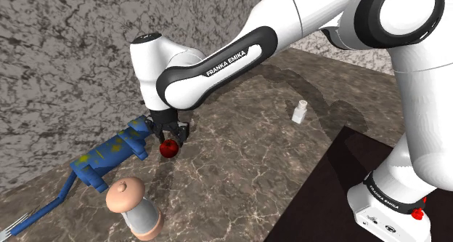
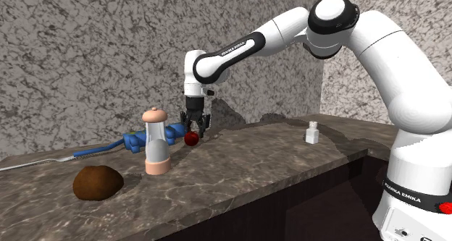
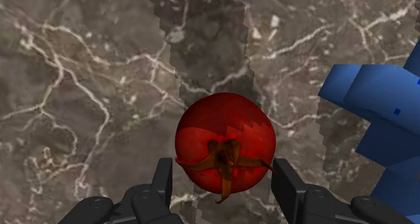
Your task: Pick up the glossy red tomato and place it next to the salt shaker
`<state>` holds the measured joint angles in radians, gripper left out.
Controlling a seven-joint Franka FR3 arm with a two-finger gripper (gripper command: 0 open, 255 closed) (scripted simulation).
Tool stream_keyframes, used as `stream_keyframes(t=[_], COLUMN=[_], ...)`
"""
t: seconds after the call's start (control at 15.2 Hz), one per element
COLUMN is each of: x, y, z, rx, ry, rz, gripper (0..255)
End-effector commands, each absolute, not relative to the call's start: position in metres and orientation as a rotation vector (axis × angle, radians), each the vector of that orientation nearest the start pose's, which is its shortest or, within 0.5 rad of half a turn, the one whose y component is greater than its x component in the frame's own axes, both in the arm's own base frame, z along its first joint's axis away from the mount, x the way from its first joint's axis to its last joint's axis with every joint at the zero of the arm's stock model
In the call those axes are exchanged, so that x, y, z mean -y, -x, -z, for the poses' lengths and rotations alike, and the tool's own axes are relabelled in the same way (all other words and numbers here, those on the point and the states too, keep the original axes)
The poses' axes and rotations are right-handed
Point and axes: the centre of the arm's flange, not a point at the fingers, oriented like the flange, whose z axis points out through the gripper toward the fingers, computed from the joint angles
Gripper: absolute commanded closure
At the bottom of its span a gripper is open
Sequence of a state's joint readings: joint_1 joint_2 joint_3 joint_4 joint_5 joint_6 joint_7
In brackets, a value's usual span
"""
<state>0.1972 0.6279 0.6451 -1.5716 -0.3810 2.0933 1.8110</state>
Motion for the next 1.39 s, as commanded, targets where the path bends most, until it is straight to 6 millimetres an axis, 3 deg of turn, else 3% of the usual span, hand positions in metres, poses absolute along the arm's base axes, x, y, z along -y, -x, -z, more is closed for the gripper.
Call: stream_keyframes(t=[0.0,0.46,1.32], x=[-0.455,-0.455,-0.455], y=[-0.522,-0.522,-0.522], z=[-0.332,-0.332,-0.401], rx=[-1.321,-1.321,-1.321], ry=[2.809,2.809,2.809], rz=[-0.032,-0.032,-0.032], gripper=[255,255,255])
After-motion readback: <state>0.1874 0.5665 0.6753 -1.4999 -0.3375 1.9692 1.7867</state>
